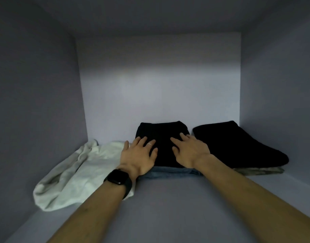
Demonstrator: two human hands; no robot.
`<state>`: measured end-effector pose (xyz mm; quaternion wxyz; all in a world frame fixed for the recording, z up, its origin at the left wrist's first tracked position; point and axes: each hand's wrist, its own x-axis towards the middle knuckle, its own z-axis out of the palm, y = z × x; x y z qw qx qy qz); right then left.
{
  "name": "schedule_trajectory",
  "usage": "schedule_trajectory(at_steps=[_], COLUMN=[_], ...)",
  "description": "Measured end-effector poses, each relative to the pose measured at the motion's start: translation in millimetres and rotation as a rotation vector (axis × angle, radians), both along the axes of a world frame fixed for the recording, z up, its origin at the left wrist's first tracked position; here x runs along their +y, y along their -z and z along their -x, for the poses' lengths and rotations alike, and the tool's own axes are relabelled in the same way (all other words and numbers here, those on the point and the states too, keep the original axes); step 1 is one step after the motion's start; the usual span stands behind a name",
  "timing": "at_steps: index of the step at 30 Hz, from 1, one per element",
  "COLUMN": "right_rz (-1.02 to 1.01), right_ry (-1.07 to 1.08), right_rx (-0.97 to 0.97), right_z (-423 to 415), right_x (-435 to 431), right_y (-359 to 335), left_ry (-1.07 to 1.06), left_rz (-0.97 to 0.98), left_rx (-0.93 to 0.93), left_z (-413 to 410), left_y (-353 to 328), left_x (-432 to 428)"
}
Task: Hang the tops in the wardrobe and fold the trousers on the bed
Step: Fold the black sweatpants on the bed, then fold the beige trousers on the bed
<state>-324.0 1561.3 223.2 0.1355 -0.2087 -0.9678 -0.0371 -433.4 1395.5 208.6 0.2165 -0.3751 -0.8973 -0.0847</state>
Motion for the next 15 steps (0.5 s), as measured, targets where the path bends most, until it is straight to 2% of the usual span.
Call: schedule_trajectory(at_steps=[5, 10, 12, 15], right_rz=[-0.015, 0.009, 0.024, 0.074], right_ry=[-0.198, -0.419, -0.530, -0.741], right_rx=[0.094, 0.169, 0.251, 0.476], right_z=[-50, -105, -127, -156], right_x=[-39, -98, -121, -160], right_y=[12, 44, 62, 103], left_ry=[-0.027, -0.178, -0.229, -0.364], left_rz=[0.021, -0.159, -0.248, -0.388], left_rx=[0.057, -0.061, -0.069, -0.056], left_z=[-59, -125, -154, -213], left_y=[8, 42, 62, 107], left_x=[-50, -116, -145, -202])
